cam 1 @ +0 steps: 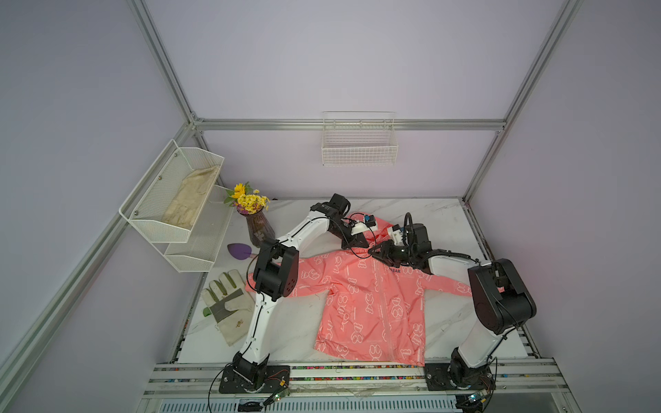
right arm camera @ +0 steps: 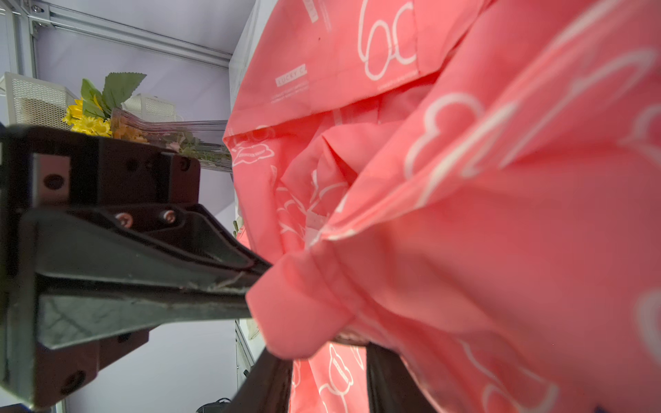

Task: Unzip the jacket
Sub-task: Flatten out the jacket at the center of the board.

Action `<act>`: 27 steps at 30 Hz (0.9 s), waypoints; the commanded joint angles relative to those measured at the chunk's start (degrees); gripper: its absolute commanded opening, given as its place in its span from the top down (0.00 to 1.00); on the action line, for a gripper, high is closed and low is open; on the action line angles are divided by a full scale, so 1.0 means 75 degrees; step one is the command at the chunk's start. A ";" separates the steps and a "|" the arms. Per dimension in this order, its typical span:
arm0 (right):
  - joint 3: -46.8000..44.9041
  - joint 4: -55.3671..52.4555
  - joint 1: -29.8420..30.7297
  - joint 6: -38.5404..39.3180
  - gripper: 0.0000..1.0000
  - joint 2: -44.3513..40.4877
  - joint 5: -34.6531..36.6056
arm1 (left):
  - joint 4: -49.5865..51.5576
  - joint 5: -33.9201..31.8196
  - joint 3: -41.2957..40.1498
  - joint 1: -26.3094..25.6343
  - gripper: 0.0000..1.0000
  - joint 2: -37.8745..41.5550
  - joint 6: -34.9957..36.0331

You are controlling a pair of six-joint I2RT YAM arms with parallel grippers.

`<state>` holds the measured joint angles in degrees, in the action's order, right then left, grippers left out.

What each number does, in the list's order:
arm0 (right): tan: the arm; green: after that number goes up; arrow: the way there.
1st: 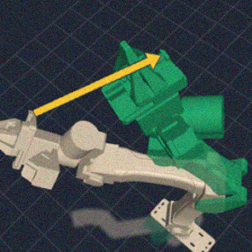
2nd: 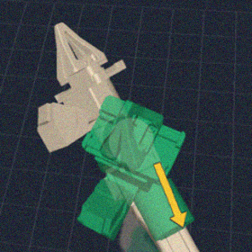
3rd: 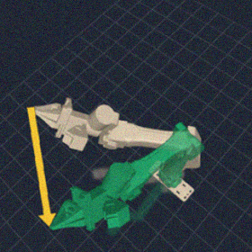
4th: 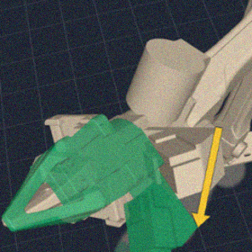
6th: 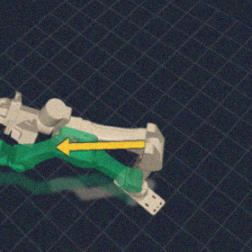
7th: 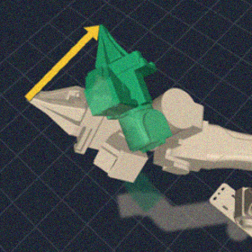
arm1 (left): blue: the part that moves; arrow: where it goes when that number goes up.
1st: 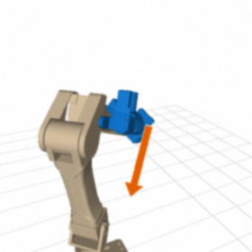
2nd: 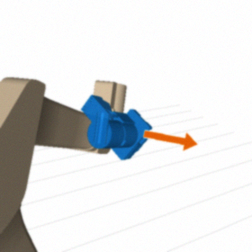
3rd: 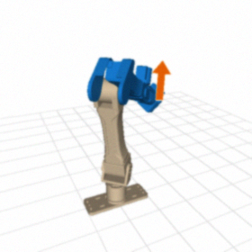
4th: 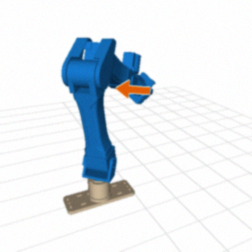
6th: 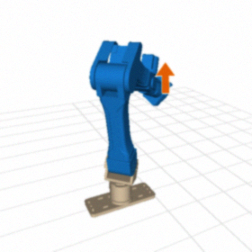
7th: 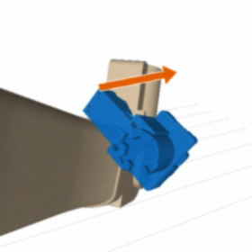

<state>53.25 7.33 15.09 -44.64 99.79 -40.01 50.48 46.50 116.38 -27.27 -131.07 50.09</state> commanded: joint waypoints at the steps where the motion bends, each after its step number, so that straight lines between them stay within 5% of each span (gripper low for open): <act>1: 0.0199 0.0280 -0.0169 0.0183 0.62 0.0054 0.0123 | -0.0038 0.0483 -0.0083 0.0054 1.00 0.0661 0.0091; 17: 0.0223 0.1205 -0.0359 0.0222 0.54 0.0680 -0.0933 | -0.0036 0.0377 -0.0236 0.0027 1.00 0.0712 0.0070; 27: -0.0020 0.1673 -0.0629 0.0011 0.64 0.0787 -0.0920 | -0.0046 0.0323 -0.0258 -0.0009 1.00 0.0741 0.0065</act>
<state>53.25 15.99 11.42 -43.70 104.92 -47.94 50.17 46.17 115.52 -27.03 -130.80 50.09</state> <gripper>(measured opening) 0.359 0.048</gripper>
